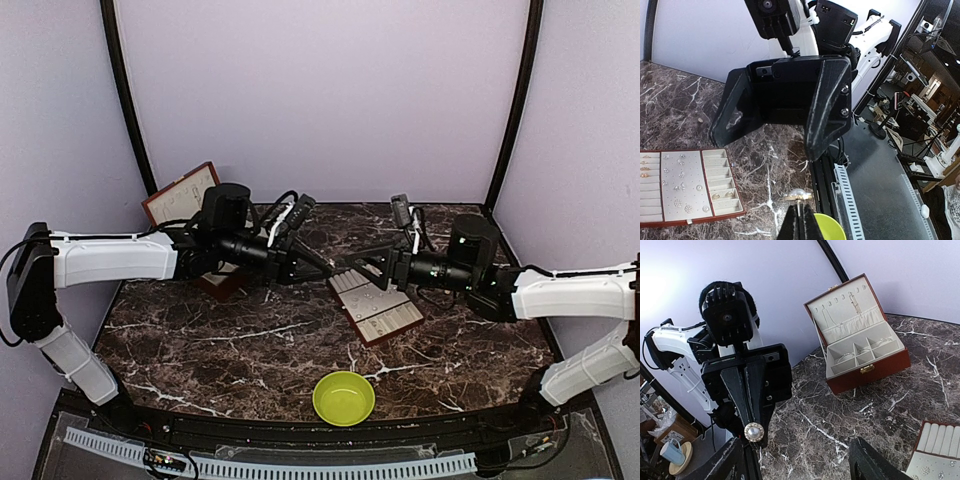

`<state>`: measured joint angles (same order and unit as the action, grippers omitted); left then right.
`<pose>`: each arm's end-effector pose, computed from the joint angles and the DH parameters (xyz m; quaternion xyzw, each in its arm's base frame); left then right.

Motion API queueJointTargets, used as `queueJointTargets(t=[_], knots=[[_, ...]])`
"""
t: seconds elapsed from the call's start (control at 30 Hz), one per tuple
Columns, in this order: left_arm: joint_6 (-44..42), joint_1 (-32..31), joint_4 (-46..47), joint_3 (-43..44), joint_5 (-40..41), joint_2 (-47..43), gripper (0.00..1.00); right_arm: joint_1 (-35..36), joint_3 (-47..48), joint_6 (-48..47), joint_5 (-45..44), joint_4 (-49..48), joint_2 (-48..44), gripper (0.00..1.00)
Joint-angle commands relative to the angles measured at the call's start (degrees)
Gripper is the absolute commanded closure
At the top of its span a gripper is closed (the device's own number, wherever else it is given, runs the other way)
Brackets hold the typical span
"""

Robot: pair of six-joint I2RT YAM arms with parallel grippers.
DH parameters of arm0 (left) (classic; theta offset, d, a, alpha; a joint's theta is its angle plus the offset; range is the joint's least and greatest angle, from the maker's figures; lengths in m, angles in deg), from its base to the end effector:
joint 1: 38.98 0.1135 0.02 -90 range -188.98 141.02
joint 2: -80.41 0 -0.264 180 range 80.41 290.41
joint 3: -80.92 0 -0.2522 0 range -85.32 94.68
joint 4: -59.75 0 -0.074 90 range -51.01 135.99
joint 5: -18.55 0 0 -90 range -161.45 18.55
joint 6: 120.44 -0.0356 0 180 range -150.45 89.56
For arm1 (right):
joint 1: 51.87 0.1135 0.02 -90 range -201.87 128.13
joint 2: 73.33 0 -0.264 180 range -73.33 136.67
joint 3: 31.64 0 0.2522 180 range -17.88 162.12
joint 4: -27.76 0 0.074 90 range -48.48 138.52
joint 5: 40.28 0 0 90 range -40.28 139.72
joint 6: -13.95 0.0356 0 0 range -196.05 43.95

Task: Organize the mixed jewelry
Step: Pass from the left arm to the right

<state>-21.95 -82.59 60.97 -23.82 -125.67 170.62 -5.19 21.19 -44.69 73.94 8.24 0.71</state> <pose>0.2384 -0.2670 0.2899 0.4795 0.5826 -0.5634 0.3364 0.1876 0.2202 0.2729 -0.2383 0.6758 0.5458 0.4344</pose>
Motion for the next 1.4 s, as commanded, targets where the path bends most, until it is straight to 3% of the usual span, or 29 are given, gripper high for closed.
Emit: queueJointTargets(t=[0.0, 0.37, 1.37], knots=[[0.84, -0.07, 2.57, -0.13, -2.51, -0.25, 1.00, 0.53, -0.88, -1.09, 0.83, -2.34, -0.31, 0.28], [0.90, -0.10, 2.79, -0.07, -3.54, 0.14, 1.00, 0.81, 3.38, 0.32, 8.64, -3.05, 3.69, 0.30], [0.83, -0.08, 2.73, -0.26, -2.82, 0.05, 1.00, 2.55, 7.34, 0.52, 11.78, -2.71, 6.63, 0.77]])
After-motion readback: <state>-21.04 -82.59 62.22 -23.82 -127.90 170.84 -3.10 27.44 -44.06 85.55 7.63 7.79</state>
